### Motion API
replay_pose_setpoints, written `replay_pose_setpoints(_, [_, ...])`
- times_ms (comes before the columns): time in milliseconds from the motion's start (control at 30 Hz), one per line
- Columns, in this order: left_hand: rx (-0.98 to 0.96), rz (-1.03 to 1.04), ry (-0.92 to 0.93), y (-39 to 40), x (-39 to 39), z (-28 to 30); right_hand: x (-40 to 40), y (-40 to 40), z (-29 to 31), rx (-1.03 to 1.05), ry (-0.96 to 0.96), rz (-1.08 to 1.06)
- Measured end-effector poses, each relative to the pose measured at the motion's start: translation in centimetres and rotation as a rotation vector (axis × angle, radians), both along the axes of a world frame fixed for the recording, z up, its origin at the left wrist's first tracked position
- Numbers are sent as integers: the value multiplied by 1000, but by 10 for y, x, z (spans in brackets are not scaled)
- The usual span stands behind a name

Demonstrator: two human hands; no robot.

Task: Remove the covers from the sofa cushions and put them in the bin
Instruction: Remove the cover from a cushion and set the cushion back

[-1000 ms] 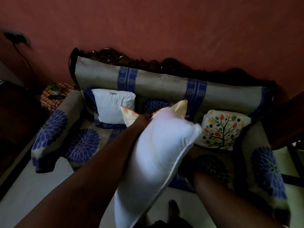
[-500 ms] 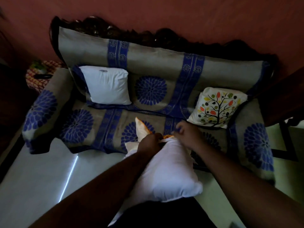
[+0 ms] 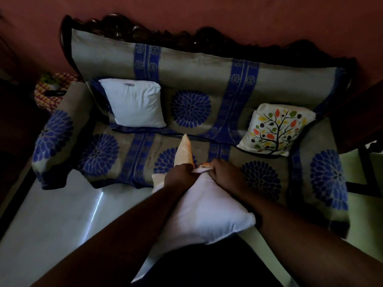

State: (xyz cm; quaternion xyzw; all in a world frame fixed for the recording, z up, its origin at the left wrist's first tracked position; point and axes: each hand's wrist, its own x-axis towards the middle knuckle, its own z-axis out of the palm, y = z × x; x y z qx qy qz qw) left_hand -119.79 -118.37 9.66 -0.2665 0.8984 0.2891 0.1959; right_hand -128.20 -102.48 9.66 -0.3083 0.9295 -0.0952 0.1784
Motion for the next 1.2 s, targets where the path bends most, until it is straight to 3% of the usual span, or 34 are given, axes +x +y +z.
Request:
replay_pose_setpoints(100, [51,-110,-105,-13,3,2,16,7,-19,-88,-35,-35])
replay_pose_setpoints(200, [115,-193,-233,-14,18,-1,20,20,-34,-235,-261,-78])
replay_pose_setpoints(367, [82,-160,-173,-2,26,-3,1,33,-24,-251,-653,-108])
replay_pose_setpoints(567, [-25,-197,-137,10,22,5,-2,51,-19,-255,-769,-74])
replay_pose_setpoints(700, [10,-171,-98,5,25,0,3,68,-29,-240,-476,23])
replay_pose_setpoints(800, [77,-86,-13,7,28,1,13,74,-40,-99,109,221])
replay_pose_setpoints(900, [85,-92,7,6,28,2,16,61,-40,17,242,218])
replay_pose_setpoints(967, [102,-67,15,5,27,2,16,54,-38,101,181,121])
replay_pose_setpoints(1033, [119,-30,37,4,30,5,13,47,-27,47,20,-21])
replay_pose_setpoints(1200, [-27,-87,4,-3,32,0,10,50,-20,-277,-460,-291])
